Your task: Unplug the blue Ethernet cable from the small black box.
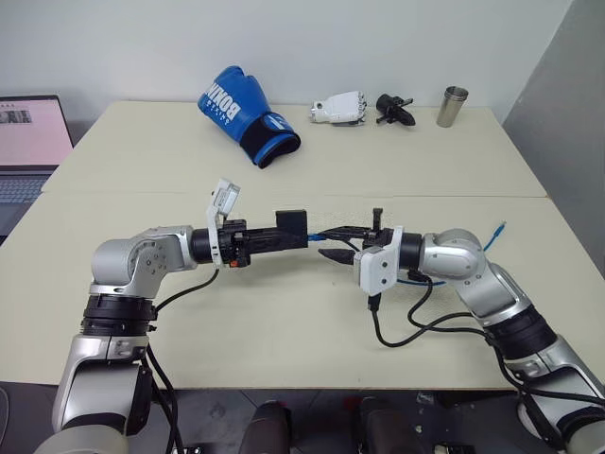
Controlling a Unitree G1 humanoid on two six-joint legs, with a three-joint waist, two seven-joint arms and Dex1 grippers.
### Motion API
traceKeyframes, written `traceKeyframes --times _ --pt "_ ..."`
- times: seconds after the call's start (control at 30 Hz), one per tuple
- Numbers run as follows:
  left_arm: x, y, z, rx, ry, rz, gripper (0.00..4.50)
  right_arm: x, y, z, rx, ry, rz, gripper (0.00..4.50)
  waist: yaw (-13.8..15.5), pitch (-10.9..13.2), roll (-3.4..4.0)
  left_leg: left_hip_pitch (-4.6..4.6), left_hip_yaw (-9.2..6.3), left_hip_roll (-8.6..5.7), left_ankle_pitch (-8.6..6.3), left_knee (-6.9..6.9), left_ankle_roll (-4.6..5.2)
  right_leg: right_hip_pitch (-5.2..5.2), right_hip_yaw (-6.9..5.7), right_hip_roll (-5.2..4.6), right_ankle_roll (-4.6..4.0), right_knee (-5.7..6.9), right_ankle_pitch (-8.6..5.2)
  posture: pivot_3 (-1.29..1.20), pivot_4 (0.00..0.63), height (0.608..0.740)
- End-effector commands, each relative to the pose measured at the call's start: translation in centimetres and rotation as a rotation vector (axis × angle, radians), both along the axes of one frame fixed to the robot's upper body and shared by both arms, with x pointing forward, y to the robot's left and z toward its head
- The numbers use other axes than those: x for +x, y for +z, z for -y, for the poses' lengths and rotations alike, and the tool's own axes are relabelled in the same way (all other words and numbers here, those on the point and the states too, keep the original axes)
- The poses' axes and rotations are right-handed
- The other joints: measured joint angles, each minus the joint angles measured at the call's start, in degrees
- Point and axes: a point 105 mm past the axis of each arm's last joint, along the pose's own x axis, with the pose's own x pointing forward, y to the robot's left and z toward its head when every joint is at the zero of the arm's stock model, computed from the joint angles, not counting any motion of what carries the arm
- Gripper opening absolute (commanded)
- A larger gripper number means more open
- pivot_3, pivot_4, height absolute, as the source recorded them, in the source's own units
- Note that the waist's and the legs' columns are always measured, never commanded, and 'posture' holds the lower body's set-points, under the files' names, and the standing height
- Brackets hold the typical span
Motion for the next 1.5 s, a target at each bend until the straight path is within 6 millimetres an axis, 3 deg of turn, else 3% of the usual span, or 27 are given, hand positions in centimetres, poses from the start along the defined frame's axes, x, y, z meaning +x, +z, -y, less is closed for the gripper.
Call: traceKeyframes --times 0.03,0.17,0.27,0.4,0.67,0.87,1.47,1.5 --pt "-0.2 1.0 -0.2 0.067 -0.039 0.112 0.8 -1.6 2.7 0.6 0.109 0.019 -0.098 2.5 0.0 0.0 0.0 0.0 0.0 0.0 0.0 0.0 0.0 0.01 0.0 -0.01 0.0 0.0 0.0 0.0 0.15 0.74" --pt "-1.1 1.0 0.1 0.144 -0.129 0.212 0.8 -1.5 3.6 1.3 0.288 -0.075 -0.485 2.51 0.1 0.0 0.0 0.01 -0.03 0.02 0.0 0.0 0.0 0.03 -0.02 -0.01 0.0 0.0 0.0 0.0 0.15 0.74" --pt "-1.8 2.4 0.7 0.126 -0.197 0.295 0.8 -1.7 2.9 1.0 0.354 -0.111 -0.787 2.51 0.1 0.0 0.0 0.02 -0.05 0.03 0.0 -0.01 0.0 0.06 -0.02 -0.01 -0.01 -0.01 0.0 0.0 0.15 0.74" --pt "-2.2 3.1 0.9 0.146 -0.248 0.338 0.8 -1.7 2.9 0.2 0.403 -0.131 -1.009 2.51 -0.1 0.0 0.0 0.02 -0.05 0.02 0.0 -0.02 0.0 0.04 -0.02 0.0 -0.01 -0.01 0.0 0.0 0.15 0.74" --pt "-2.3 3.6 1.1 0.142 -0.265 0.351 0.8 -1.1 3.6 -0.7 0.436 -0.117 -1.168 2.51 0.0 0.0 0.01 -0.03 -0.02 -0.01 -0.01 -0.03 0.02 -0.02 -0.02 0.01 -0.01 -0.03 -0.01 0.0 0.15 0.74" --pt "-2.4 3.7 1.1 0.138 -0.265 0.351 0.8 -1.1 2.9 -1.0 0.397 -0.11 -1.22 2.51 0.0 0.0 0.01 -0.04 -0.01 0.0 -0.01 -0.04 0.02 -0.04 -0.01 0.02 -0.01 -0.03 -0.01 0.0 0.15 0.74" --pt "-2.5 3.8 1.0 0.138 -0.277 0.349 0.8 -0.5 2.5 -0.6 0.343 -0.083 -1.29 2.51 -0.1 0.0 0.01 -0.06 0.01 0.0 -0.01 -0.06 0.03 -0.09 -0.01 0.04 0.0 -0.03 -0.01 0.0 0.15 0.74" --pt "-2.5 3.8 1.0 0.137 -0.276 0.348 0.8 -0.5 2.5 -0.6 0.337 -0.083 -1.288 2.33 -0.1 0.0 0.01 -0.06 0.01 0.01 -0.01 -0.06 0.03 -0.09 -0.01 0.04 0.0 -0.03 -0.01 0.0 0.15 0.74"
